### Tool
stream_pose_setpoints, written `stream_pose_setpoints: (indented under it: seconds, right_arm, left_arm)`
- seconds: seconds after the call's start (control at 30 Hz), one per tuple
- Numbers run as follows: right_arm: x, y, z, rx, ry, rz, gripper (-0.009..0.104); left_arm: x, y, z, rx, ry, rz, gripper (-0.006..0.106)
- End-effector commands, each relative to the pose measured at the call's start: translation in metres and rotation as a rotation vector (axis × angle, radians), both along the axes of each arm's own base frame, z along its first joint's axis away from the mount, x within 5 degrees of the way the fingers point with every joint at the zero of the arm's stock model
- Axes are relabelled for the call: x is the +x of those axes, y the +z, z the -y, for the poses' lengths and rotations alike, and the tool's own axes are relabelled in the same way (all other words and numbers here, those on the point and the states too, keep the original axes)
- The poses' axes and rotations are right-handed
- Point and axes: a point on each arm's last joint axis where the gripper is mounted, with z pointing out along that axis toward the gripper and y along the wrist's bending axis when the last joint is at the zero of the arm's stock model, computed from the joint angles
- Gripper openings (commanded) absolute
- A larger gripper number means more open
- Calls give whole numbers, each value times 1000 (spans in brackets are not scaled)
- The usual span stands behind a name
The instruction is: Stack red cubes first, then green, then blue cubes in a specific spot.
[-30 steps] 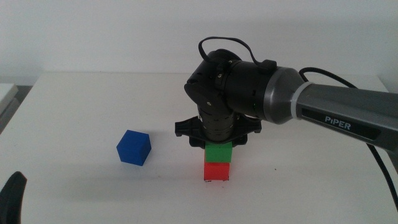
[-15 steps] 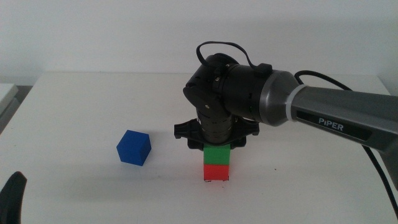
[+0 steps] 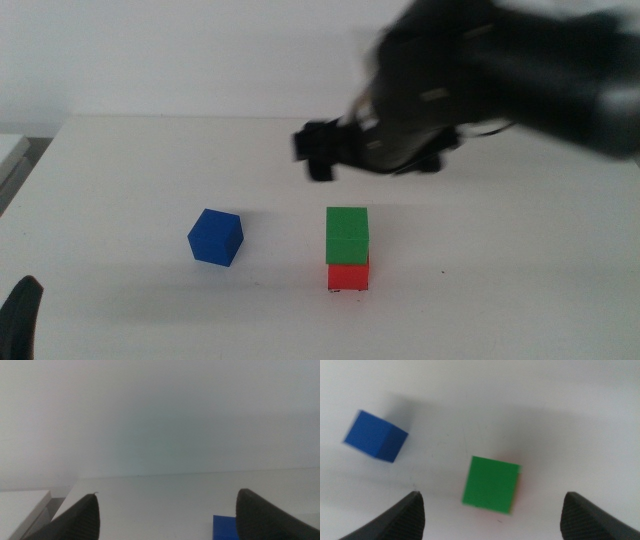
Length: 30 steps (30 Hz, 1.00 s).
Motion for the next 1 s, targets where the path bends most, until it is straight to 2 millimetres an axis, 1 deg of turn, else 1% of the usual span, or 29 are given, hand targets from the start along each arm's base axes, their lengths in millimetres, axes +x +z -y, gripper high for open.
stream_pose_setpoints:
  seconds: [0.0,0.03,0.07,0.2,0.23,0.33,0.4,0.5,0.63,0.77,0.97]
  right_arm:
    - [-19,24,30,-20,89,74,93]
    - [-29,35,43,1,115,109,93]
    - [-40,41,57,13,146,142,93]
    - [-79,60,112,43,249,277,93]
    - [-88,64,123,34,287,313,93]
    - [-123,80,157,34,387,438,93]
    - [-147,89,170,65,459,502,93]
    - [-171,98,183,112,522,562,93]
    - [-186,106,194,121,534,620,93]
    - [-191,107,196,145,538,628,93]
    - [-190,108,197,141,536,635,93]
  left_arm:
    - [0,1,0,-8,1,13,91]
    - [0,1,0,-8,1,13,91]
    - [0,1,0,-8,1,13,91]
    - [0,1,0,-8,1,13,91]
    - [0,1,0,-8,1,13,91]
    - [0,1,0,-8,1,15,91]
    - [0,1,0,-8,1,15,91]
    - [0,1,0,-8,1,15,91]
    - [0,1,0,-8,1,15,91]
    - [0,1,0,-8,1,15,91]
    - [0,1,0,-8,1,15,91]
